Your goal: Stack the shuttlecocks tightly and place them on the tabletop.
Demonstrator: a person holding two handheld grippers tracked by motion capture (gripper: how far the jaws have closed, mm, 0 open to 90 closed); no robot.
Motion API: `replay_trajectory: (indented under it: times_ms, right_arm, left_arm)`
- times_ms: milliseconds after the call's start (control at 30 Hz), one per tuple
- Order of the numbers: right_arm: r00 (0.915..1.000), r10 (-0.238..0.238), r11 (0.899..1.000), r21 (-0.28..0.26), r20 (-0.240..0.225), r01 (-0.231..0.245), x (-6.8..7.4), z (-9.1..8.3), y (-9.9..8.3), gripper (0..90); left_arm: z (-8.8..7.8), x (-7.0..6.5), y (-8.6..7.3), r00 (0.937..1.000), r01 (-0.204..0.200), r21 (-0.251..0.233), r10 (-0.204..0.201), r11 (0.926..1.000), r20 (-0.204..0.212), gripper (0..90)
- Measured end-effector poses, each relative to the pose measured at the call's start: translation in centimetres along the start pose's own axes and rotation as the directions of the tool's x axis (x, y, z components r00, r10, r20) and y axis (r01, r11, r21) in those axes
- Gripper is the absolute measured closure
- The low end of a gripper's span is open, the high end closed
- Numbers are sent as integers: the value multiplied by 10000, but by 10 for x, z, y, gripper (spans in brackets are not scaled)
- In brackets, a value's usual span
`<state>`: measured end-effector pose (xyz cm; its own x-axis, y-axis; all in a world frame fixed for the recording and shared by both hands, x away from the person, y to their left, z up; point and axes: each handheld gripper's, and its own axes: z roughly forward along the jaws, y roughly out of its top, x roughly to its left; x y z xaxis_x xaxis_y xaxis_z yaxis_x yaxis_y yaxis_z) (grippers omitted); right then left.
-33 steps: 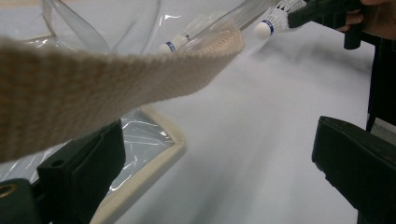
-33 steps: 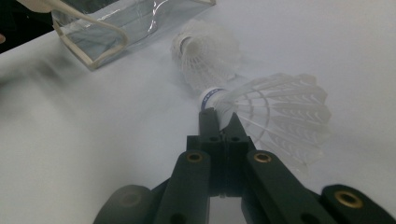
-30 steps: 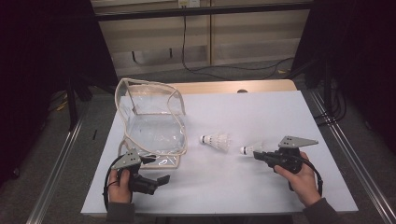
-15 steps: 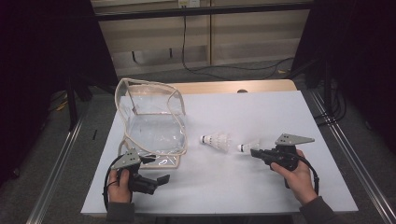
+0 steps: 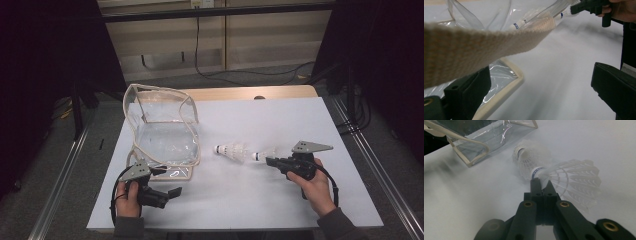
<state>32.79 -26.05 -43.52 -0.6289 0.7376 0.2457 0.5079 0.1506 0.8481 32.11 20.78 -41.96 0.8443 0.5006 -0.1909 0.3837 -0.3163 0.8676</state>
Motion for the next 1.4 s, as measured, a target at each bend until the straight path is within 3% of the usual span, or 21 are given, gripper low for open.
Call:
replay_trajectory:
  times_ms: [1400]
  right_arm:
    - [10000, -14, 10000, 32, -76, 14, -4, 24, 10, 900]
  left_arm:
    - [-1, 0, 0, 10000, -15, -63, 15, 10000, 5, 30]
